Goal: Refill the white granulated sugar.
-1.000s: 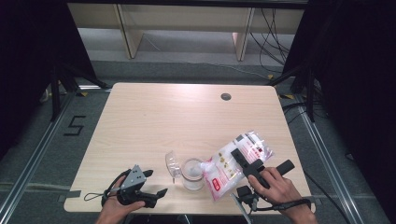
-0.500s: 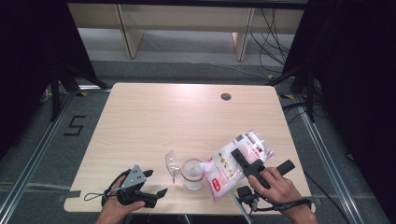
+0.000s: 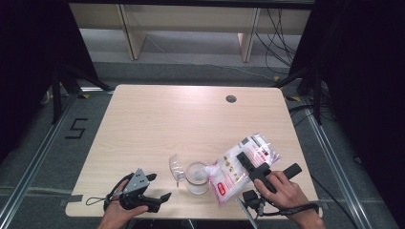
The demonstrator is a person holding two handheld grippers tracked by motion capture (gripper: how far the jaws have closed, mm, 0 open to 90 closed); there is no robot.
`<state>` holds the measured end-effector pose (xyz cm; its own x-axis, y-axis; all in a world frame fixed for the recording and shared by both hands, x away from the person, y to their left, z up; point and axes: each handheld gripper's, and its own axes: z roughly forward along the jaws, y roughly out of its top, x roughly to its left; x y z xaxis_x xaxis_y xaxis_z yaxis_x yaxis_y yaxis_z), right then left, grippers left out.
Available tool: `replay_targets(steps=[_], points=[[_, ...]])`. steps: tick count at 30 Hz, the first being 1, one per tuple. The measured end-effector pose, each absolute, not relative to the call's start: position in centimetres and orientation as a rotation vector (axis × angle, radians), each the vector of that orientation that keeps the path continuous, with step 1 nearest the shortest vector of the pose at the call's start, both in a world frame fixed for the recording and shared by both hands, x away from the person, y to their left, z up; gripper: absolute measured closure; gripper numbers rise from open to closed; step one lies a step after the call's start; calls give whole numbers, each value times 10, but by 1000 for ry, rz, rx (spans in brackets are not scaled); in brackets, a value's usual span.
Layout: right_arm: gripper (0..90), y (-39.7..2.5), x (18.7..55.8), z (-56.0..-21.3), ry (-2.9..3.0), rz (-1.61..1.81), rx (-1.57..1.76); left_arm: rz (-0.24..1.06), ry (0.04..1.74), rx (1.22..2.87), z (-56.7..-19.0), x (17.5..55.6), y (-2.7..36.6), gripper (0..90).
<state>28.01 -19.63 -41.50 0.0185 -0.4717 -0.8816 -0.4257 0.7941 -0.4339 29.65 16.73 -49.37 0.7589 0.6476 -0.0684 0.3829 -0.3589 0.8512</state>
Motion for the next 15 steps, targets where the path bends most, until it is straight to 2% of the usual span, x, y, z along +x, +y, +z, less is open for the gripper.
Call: replay_targets(steps=[15], points=[[624,-196,278,-416,1611,-27,-701,345,778,1991,-494,297,167,151]])
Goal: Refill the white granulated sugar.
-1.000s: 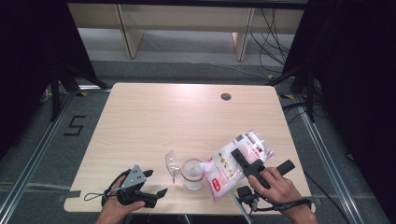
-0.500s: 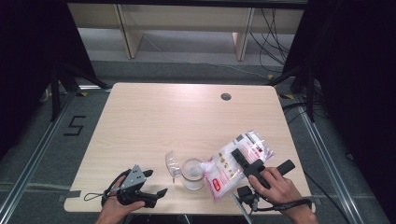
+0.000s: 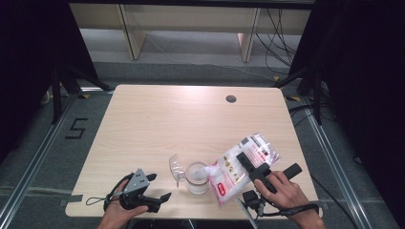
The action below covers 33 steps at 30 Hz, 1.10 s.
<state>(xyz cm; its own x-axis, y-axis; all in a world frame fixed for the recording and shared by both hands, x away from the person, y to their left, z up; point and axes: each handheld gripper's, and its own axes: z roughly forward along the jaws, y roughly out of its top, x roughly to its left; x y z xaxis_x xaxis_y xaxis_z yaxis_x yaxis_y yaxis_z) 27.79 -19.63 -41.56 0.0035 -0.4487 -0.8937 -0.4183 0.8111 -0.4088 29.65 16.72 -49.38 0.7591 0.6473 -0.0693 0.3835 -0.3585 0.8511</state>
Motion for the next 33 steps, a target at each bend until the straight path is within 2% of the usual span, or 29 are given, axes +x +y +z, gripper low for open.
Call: replay_targets(steps=[33], points=[[639,-198,277,-413,1606,-17,-697,346,785,1981,-494,296,167,151]])
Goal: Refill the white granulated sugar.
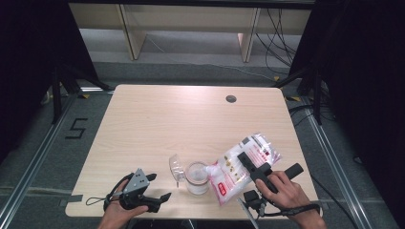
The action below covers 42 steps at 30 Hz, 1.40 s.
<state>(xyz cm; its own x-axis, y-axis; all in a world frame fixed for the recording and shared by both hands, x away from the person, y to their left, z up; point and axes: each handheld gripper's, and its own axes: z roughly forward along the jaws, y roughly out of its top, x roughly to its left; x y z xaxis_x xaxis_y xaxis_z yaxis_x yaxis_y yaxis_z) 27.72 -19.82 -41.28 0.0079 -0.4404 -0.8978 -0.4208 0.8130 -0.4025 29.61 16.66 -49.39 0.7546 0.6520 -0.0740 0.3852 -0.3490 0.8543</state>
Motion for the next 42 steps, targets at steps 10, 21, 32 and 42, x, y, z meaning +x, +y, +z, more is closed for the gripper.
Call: replay_targets(steps=[10,21,32,42], points=[[642,-197,277,-411,1603,-23,-713,346,785,1981,-494,296,167,151],[647,-197,276,-411,1611,-16,-702,355,777,1994,-494,297,168,151],[651,-196,276,-412,1611,-17,-703,355,779,1993,-494,297,168,151],[654,-197,276,-409,1601,-28,-721,346,779,1991,-494,296,167,150]])
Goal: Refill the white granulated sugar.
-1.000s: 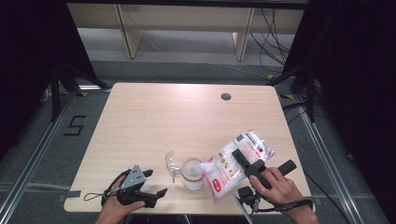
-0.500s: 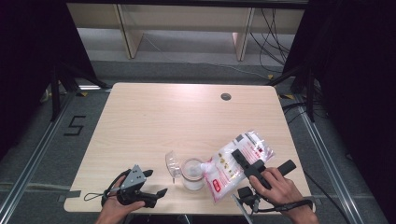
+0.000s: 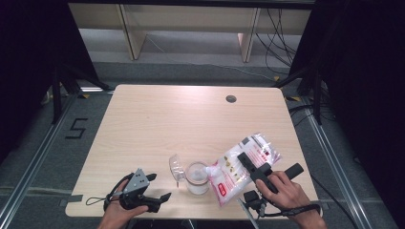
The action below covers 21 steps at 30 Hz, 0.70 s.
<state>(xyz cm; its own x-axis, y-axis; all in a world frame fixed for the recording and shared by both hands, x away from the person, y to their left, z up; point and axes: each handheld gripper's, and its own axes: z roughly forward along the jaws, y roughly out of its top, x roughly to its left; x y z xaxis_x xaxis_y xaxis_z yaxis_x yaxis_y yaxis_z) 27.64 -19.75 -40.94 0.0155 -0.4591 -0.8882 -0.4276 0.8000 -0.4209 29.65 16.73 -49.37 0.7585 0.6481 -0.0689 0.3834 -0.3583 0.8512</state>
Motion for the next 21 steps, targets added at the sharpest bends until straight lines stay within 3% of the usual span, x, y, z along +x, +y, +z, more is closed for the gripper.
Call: replay_targets(steps=[21], points=[[658,-198,275,-410,1613,-12,-699,352,776,1996,-493,297,168,151]])
